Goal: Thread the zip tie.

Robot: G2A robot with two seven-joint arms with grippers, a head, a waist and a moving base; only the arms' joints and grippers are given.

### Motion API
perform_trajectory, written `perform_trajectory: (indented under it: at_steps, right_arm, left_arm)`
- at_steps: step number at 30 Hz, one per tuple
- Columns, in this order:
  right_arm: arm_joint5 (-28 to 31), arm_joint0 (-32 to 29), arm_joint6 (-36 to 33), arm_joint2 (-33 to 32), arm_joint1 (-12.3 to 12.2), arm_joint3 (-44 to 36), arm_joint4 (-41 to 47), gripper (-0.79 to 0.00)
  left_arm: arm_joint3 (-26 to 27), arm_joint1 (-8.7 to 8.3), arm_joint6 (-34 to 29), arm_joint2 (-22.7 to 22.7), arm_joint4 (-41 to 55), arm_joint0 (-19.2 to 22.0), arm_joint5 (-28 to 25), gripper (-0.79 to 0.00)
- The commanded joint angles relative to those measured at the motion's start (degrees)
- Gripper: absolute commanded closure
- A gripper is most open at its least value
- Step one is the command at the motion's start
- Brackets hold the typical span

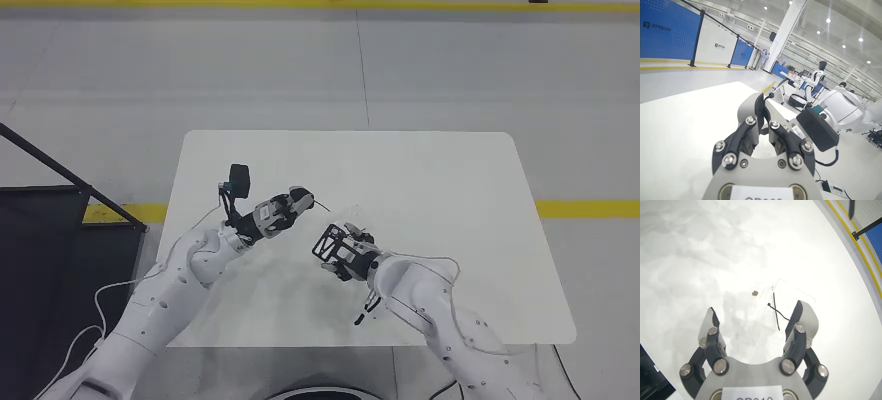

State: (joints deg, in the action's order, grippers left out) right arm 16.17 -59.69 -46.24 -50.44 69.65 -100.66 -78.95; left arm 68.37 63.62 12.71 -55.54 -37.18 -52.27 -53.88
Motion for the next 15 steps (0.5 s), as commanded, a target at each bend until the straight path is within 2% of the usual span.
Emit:
perform_trajectory:
  at_steps: [1,10,15]
  right_arm:
    - [-0.57,0.3,-1.56,-0.06,0.14,0.32,-0.04,-0.502]
    - [-0.52,1.84,-5.1,-0.35,0.73,1.58,1.04,-0.397]
    - [-0.46,2.0,-5.61,-0.54,0.91,1.62,0.85,-0.391]
  left_arm:
    - [0.0,0.0,0.0,0.0,0.0,0.0,0.0,0.0]
    - [0.0,0.0,0.0,0.0,0.0,0.0,0.0,0.0]
    - [0.0,0.0,0.0,0.0,0.0,0.0,0.0,0.0]
